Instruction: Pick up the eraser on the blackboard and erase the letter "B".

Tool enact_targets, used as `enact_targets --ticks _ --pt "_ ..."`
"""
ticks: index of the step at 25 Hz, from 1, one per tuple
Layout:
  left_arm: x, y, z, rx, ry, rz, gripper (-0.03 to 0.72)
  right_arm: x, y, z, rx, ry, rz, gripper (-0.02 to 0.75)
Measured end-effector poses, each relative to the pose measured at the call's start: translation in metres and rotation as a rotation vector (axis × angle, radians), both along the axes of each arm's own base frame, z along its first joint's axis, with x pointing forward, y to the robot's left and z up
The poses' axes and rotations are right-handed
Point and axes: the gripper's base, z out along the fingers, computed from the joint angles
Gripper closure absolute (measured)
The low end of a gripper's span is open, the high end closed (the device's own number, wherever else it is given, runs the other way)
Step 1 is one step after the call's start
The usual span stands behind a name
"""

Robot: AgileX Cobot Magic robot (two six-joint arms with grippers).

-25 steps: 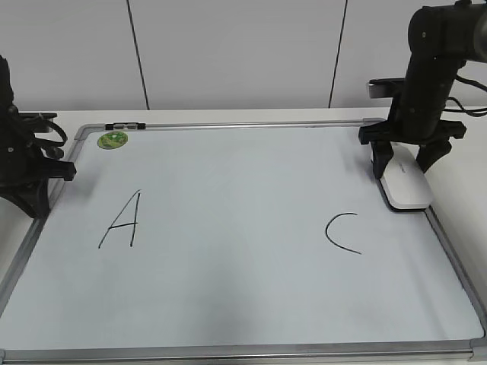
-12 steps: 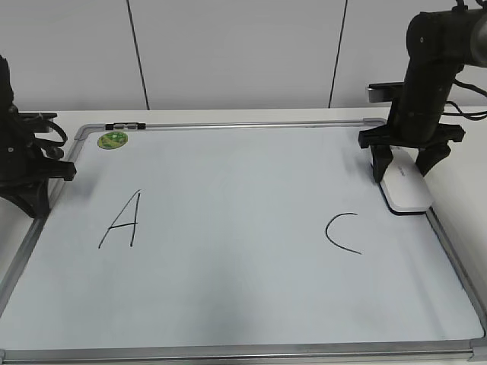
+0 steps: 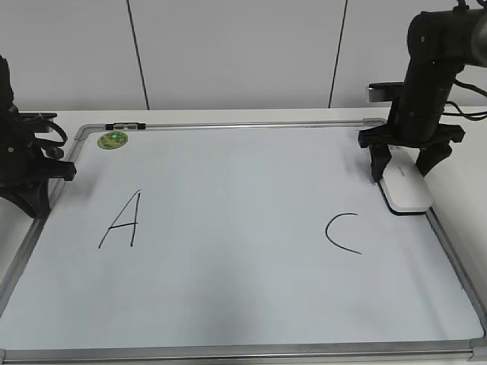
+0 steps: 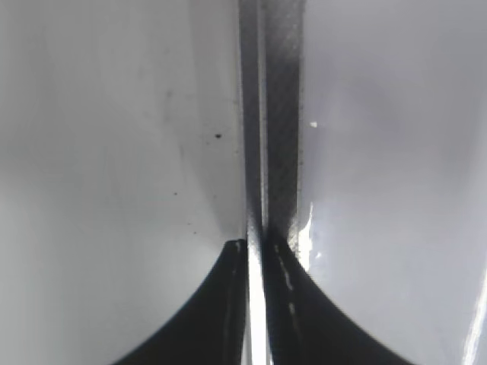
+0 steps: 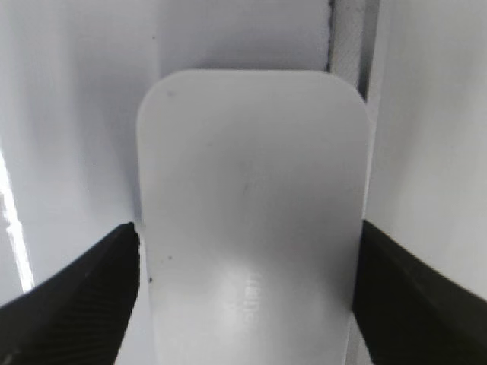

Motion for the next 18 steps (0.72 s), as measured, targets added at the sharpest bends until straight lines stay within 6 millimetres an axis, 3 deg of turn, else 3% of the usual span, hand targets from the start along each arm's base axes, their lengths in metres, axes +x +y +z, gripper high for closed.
enact_targets --ticks 3,7,12,14,18 --pt "0.000 0.000 0.000 0.000 0.000 0.000 0.650 0.000 0.000 0.000 0.005 0.000 -0.001 0.081" --pt "0.000 0.000 0.000 0.000 0.000 0.000 0.650 0.000 0.001 0.000 0.007 0.001 -0.002 0.076" --pt "0.002 0.000 0.002 0.001 -0.010 -0.003 0.610 -0.001 -0.002 0.019 -0.013 -0.042 0.005 0.076" --pt "0.005 0.000 0.006 0.007 -0.023 -0.009 0.547 -0.002 -0.003 0.027 -0.021 -0.062 0.007 0.076" --pt "0.010 0.000 0.025 0.036 -0.076 -0.031 0.276 -0.003 -0.003 0.036 -0.020 -0.080 0.007 0.076"
